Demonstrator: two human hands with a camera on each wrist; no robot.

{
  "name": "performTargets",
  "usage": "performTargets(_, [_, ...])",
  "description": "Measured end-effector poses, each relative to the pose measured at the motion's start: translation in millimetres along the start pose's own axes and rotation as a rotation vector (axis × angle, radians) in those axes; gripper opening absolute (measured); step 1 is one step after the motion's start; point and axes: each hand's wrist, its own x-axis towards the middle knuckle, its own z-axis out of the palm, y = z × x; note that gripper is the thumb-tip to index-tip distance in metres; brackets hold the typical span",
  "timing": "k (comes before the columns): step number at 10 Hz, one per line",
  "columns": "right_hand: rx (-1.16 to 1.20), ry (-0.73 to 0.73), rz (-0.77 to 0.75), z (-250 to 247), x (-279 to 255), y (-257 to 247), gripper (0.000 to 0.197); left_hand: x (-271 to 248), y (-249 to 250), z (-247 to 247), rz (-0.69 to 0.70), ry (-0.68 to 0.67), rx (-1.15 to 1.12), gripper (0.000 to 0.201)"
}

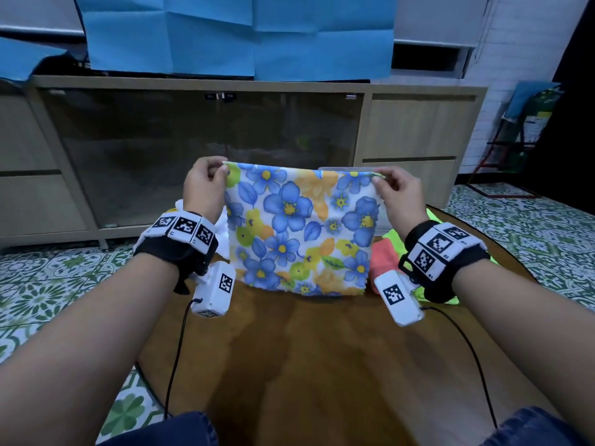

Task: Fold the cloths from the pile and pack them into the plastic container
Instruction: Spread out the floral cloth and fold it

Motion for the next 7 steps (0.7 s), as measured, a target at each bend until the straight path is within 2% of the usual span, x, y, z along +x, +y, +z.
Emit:
performTargets(2, [-0.088,0.004,-0.012,0.3,2.9,6.0,0.015,-2.7,-8.6,-0.9,0.007,-0.074,0.046,0.019])
performTargets(3, [-0.004,-0.016,0.031,1.3,3.9,-2.8,0.016,-4.4,-0.3,1.9,-0.032,-0.092,-0.079,0.013])
performTargets(4, [0.16,0.017,0.105,-1.2,5.6,-6.4,0.028,-5.2,6.9,2.6,-0.159,-0.214,-0.276,0.021])
performTargets(5, [0.099,-0.149,0.281,-5.4,-3.0,-2.8,0.015,-18.5,10.5,-2.4,-0.368,-0.489,-0.292,0.027])
performTargets(6, [-0.295,-0.724,0.521,-3.5,-32.5,18.5,0.011,-43.7,-11.0,-4.3,-0.471,-0.855,0.266,0.025])
performTargets(7, [-1.07,-1.277,0.33,-0.9,-70.5,30.7,0.018,-60.5,-48.7,-3.9,-0.657,-1.199,0.698,0.016])
